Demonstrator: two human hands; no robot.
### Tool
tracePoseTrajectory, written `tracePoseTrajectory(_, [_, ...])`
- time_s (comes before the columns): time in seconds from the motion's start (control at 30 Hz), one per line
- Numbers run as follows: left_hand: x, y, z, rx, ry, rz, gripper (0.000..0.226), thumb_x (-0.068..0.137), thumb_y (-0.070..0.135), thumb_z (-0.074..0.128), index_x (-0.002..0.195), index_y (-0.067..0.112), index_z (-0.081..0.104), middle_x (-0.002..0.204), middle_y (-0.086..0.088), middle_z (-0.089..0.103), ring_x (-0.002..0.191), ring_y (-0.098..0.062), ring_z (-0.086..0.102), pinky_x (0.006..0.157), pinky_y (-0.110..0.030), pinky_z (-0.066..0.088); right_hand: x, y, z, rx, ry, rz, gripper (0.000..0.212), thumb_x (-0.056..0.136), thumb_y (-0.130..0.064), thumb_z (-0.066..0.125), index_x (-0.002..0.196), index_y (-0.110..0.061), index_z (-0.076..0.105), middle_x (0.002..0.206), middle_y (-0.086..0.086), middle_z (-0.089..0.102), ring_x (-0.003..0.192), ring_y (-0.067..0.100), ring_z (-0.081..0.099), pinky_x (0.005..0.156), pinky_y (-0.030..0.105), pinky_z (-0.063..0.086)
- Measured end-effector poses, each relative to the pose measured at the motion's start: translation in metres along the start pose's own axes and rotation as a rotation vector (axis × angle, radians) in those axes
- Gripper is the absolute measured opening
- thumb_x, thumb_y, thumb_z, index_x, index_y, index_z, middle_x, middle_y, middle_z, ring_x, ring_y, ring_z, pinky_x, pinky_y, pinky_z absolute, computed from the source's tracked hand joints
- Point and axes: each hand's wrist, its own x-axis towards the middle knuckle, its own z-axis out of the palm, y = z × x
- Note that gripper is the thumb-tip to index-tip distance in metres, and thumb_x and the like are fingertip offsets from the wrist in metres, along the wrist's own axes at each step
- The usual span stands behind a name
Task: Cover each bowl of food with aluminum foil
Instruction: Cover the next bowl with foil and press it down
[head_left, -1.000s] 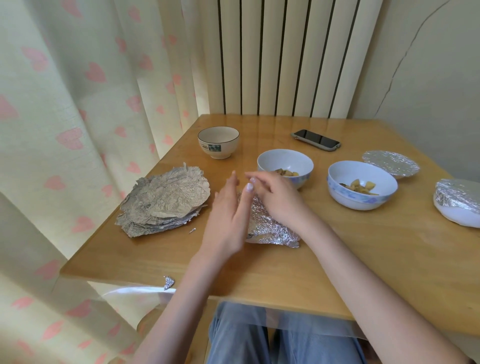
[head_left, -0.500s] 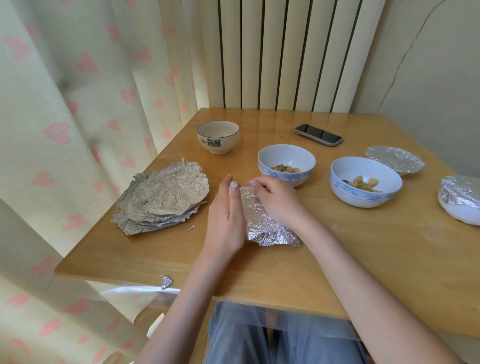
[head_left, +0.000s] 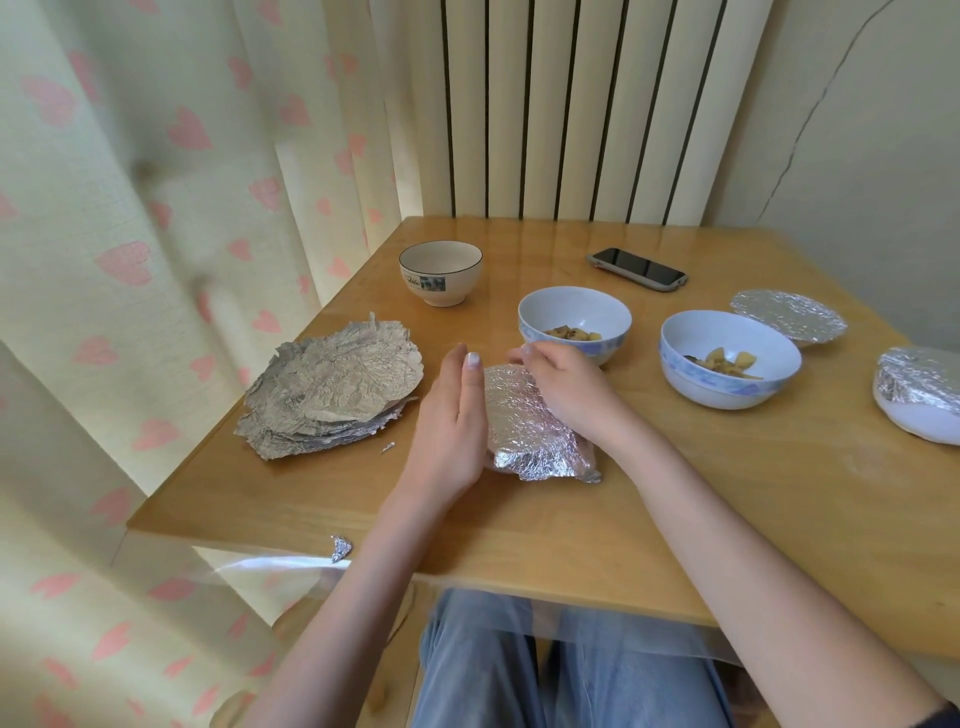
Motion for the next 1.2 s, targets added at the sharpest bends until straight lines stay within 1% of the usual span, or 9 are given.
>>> tracePoseTrajectory(0.13, [0.010,0.001,-0.009,-0.067,0.030,-0.009,0.052,0.105,0.039,0.022,0.140,0.011,0.047,0.125,0.012,0.051,0.118,0.000,0.043,0.089,0.002,0.025,-0.010,0.002,-0.001,0.117,0.177,0.050,0.040,0.103,-0.021,0.034,0.113,0.007,0.059,0.113,0.028,0.062,0.107,0.037,0.056,0.092,0.044,0.044])
tracePoseTrajectory(0.23, [0.017,-0.001,-0.002,-0.149,-0.031,-0.040,0.054,0.105,0.043,0.022,0.130,0.011,0.057,0.120,0.006,0.060,0.119,-0.012,0.054,0.101,-0.024,0.037,-0.014,0.004,0.012,0.154,0.177,0.101,0.035,0.102,-0.021,0.035,0.114,-0.001,0.061,0.098,0.015,0.066,0.085,0.025,0.060,0.075,0.037,0.047])
tracePoseTrajectory(0.33, [0.019,-0.005,0.003,-0.134,-0.037,-0.077,0.055,0.106,0.039,0.020,0.126,0.010,0.062,0.124,-0.004,0.062,0.114,-0.011,0.054,0.092,-0.018,0.036,-0.011,0.009,0.018,0.141,0.209,0.118,0.032,0.102,-0.019,0.034,0.115,-0.011,0.062,0.067,-0.011,0.048,0.063,0.008,0.045,0.056,0.025,0.034])
tracePoseTrajectory(0.47, [0.019,-0.003,0.004,-0.098,-0.020,-0.076,0.056,0.106,0.038,0.019,0.126,0.007,0.063,0.126,-0.006,0.062,0.111,-0.008,0.052,0.084,-0.009,0.034,-0.010,0.011,0.020,0.069,0.222,0.126,0.033,0.101,-0.019,0.032,0.112,-0.012,0.062,0.075,-0.003,0.051,0.078,0.020,0.051,0.068,0.027,0.036])
tracePoseTrajectory(0.63, [0.014,-0.001,0.005,-0.108,0.010,-0.094,0.058,0.105,0.040,0.019,0.129,0.008,0.061,0.132,-0.007,0.060,0.121,-0.014,0.051,0.092,-0.016,0.032,-0.009,0.016,0.019,0.107,0.224,0.135,0.043,0.102,-0.020,0.032,0.059,-0.015,0.032,0.055,0.000,0.036,0.055,0.015,0.035,0.056,0.030,0.024])
tracePoseTrajectory(0.77, [0.005,0.002,0.004,-0.107,0.060,-0.124,0.057,0.105,0.041,0.018,0.134,0.009,0.056,0.139,-0.006,0.055,0.131,-0.017,0.046,0.097,-0.018,0.029,-0.010,0.008,0.011,0.202,0.080,0.167,0.037,0.103,-0.025,0.034,0.070,-0.014,0.046,0.060,-0.001,0.043,0.057,0.013,0.041,0.055,0.028,0.033])
tracePoseTrajectory(0.9, [0.005,-0.001,-0.010,-0.161,0.051,-0.136,0.058,0.105,0.044,0.017,0.137,0.010,0.052,0.140,-0.005,0.054,0.132,-0.016,0.046,0.114,-0.033,0.030,-0.009,0.008,-0.011,0.319,0.062,0.215,0.036,0.103,-0.029,0.034,0.115,-0.011,0.063,0.121,0.004,0.063,0.116,0.017,0.055,0.106,0.036,0.039])
tracePoseTrajectory(1.03, [0.017,-0.002,-0.018,-0.221,-0.008,-0.070,0.061,0.102,0.050,0.020,0.136,0.012,0.054,0.138,-0.003,0.056,0.130,-0.011,0.048,0.114,-0.034,0.031,-0.028,0.010,-0.018,0.332,0.320,0.238,0.035,0.101,-0.026,0.041,0.100,0.003,0.061,0.112,0.021,0.064,0.110,0.032,0.057,0.098,0.043,0.040])
tracePoseTrajectory(1.2, [0.025,0.001,-0.007,-0.197,-0.153,-0.073,0.060,0.103,0.050,0.022,0.129,0.011,0.060,0.125,-0.003,0.064,0.118,-0.010,0.057,0.104,-0.027,0.040,-0.034,-0.003,0.015,0.261,0.308,0.194,0.033,0.102,-0.020,0.036,0.112,-0.001,0.062,0.111,0.012,0.066,0.107,0.027,0.057,0.088,0.033,0.042])
